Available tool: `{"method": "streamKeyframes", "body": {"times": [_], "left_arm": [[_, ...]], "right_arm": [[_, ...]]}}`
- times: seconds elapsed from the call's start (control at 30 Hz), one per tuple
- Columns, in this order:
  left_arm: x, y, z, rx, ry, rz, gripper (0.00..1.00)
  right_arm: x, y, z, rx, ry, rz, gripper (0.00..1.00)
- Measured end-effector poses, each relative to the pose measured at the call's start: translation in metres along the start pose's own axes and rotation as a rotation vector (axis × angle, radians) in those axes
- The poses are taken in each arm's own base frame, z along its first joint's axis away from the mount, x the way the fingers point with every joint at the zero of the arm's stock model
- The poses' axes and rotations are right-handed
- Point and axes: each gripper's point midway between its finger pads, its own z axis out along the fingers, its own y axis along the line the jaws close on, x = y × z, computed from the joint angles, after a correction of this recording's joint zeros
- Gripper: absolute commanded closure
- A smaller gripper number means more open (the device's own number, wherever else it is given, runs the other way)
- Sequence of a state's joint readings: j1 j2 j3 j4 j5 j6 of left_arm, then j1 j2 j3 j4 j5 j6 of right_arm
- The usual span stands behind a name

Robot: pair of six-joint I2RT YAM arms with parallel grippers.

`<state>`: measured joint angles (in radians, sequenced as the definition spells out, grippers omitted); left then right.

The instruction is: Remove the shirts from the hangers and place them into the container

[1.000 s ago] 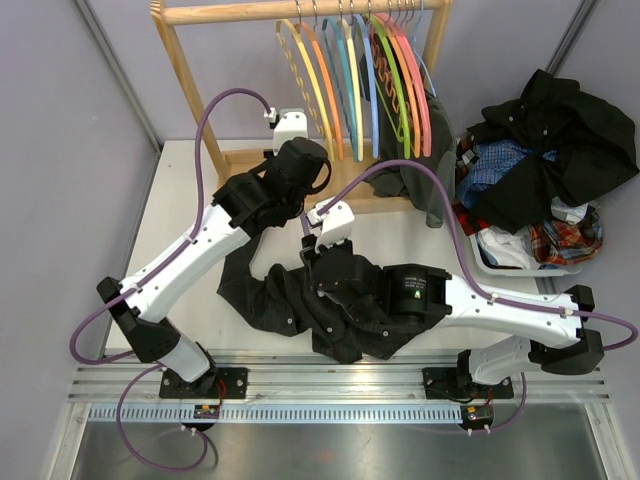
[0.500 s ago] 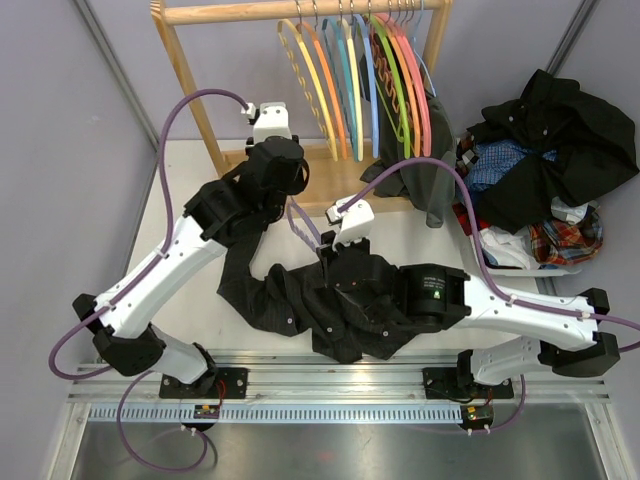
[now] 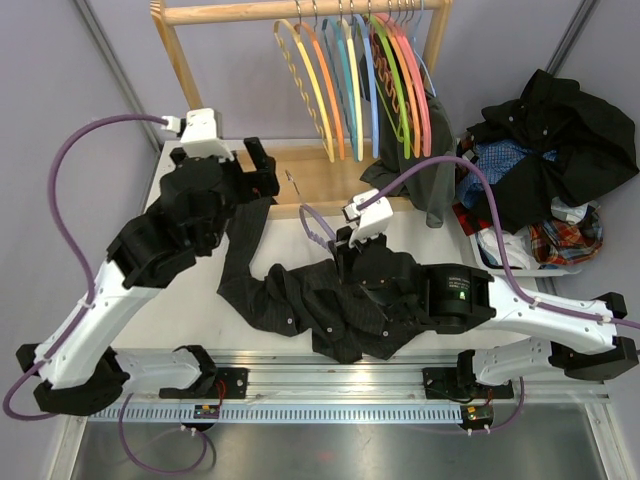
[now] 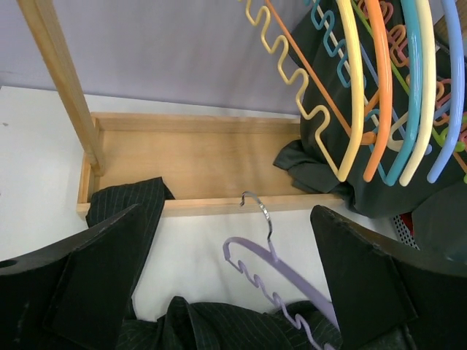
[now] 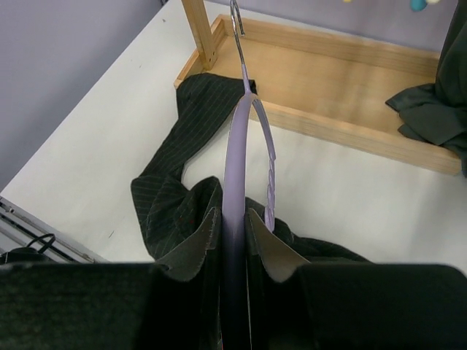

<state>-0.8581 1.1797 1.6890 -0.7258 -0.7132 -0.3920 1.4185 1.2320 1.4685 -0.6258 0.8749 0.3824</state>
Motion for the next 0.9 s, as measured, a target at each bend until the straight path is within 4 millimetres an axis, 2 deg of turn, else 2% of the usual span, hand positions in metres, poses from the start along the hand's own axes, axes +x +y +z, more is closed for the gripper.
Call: {"method": "streamKeyframes", "body": {"times": [0.13, 0.23, 0.4, 0.53, 0.7, 0.8, 0.9], "left_arm": [[0.000, 0.022, -0.022, 0.004, -0.022, -0.020, 0.01], [0.012, 0.042, -0.039, 0.005, -0.024, -0.030, 0.01], [0.034, 0.074, -0.067, 0.009, -0.016, -0.070, 0.01], [0.052, 0.091, -0.079, 0.007, -0.005, -0.101, 0.01], [0.080, 0.100, -0.081, -0.005, 0.050, -0.097, 0.01], [0.093, 0.099, -0.080, -0.003, 0.084, -0.090, 0.01], [0.102, 0.099, -0.079, 0.002, 0.105, -0.087, 0.01]], "right_arm": [[-0.011, 0.000, 0.000, -0.007, -0.038, -0.032, 1.00], [-0.029, 0.002, 0.000, -0.010, -0.089, -0.066, 1.00], [-0.087, 0.015, -0.001, -0.018, -0.237, -0.070, 1.00], [-0.127, 0.027, 0.008, -0.018, -0.337, -0.044, 1.00], [-0.172, 0.027, 0.049, 0.040, -0.432, -0.005, 1.00], [-0.190, 0.012, 0.086, 0.086, -0.465, 0.023, 1.00], [-0.201, -0.007, 0.122, 0.122, -0.475, 0.044, 1.00]]}}
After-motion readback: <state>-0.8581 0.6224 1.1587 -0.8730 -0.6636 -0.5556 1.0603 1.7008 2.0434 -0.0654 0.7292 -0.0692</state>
